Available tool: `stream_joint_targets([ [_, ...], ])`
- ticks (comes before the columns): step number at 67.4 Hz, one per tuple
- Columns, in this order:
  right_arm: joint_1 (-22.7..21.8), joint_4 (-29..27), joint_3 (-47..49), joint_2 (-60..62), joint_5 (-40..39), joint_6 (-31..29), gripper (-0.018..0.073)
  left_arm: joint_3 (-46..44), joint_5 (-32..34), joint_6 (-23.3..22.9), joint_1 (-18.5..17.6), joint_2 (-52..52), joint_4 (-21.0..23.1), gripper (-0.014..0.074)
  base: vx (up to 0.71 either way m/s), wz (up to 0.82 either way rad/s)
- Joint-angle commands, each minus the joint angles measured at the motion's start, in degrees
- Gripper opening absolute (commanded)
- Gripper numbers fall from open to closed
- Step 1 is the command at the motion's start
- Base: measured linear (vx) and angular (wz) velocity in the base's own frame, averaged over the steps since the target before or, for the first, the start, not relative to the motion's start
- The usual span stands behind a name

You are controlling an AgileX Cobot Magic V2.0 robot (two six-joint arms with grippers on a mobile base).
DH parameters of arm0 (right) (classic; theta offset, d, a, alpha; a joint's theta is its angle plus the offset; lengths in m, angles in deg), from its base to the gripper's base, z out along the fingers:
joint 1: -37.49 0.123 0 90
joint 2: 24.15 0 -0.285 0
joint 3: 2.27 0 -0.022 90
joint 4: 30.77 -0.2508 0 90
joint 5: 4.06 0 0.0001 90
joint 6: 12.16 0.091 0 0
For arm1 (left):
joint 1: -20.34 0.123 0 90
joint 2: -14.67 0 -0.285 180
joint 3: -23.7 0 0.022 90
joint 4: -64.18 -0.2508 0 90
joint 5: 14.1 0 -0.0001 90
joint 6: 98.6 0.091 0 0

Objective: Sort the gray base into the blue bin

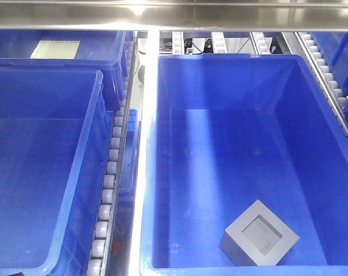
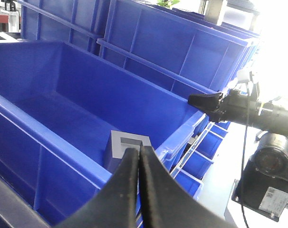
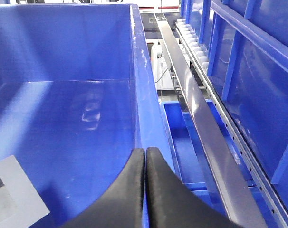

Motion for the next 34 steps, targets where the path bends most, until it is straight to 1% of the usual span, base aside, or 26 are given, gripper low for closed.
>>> stream_joint_targets([
  [1,-0.3,0.4,-0.1,0.5,-3.7,-0.7,-0.0005,-1.5,3.8,-0.4,-0.1,-0.7,0.2,-0.0008,0.0,0.0],
  [23,-0.3,0.4,-0.1,0.5,-3.7,-0.7,-0.0005,-1.5,3.8,-0.4,-0.1,-0.7,0.0,-0.0008,0.0,0.0],
  [30,-0.3,0.4,-0.1,0.5,-3.7,-0.7,-0.0005,-1.5,3.8,-0.4,-0.1,-0.6,-3.0,-0.0008,0.0,0.0],
  [34,-0.3,0.4,-0.1,0.5,-3.7,-0.7,-0.0005,-1.5,3.8,-0.4,-0.1,-0.6,-3.9,-0.0008,0.0,0.0],
])
